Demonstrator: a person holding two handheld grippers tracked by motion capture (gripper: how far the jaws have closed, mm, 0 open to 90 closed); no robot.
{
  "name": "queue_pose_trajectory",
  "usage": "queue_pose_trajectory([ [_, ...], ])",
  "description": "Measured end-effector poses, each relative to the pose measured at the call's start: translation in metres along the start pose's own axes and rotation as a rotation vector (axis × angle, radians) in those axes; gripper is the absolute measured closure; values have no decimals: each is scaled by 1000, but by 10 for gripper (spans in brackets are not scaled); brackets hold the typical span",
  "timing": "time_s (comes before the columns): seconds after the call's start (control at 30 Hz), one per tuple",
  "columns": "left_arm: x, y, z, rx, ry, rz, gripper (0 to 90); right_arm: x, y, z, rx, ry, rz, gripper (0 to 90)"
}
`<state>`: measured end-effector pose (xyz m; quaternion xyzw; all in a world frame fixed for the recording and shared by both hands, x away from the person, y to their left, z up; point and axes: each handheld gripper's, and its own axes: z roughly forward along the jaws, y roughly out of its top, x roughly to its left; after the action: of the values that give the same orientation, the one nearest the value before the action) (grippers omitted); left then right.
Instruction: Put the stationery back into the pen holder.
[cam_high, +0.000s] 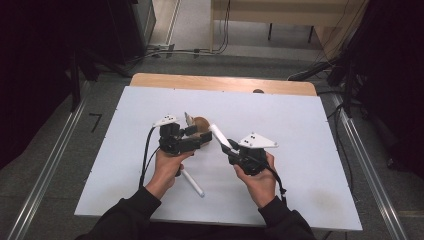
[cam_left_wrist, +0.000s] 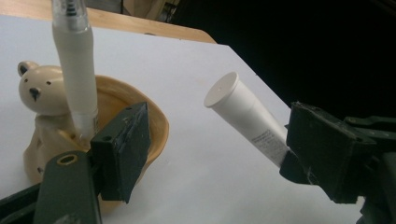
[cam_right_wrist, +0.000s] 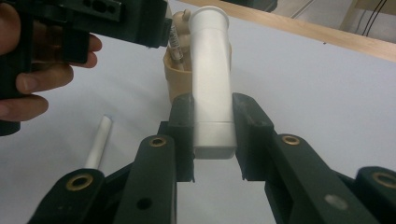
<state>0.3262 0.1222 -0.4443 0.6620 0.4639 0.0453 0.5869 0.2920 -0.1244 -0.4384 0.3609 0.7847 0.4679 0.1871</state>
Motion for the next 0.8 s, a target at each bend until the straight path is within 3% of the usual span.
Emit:
queue_pose_trajectory([
  [0.33,4,-1,7,14,-10,-28,243,1,0,0,-10,3,-9,691],
  [0.8,7,2,12,-6,-78,-100,281,9,1,2,-47,33,-38,690],
])
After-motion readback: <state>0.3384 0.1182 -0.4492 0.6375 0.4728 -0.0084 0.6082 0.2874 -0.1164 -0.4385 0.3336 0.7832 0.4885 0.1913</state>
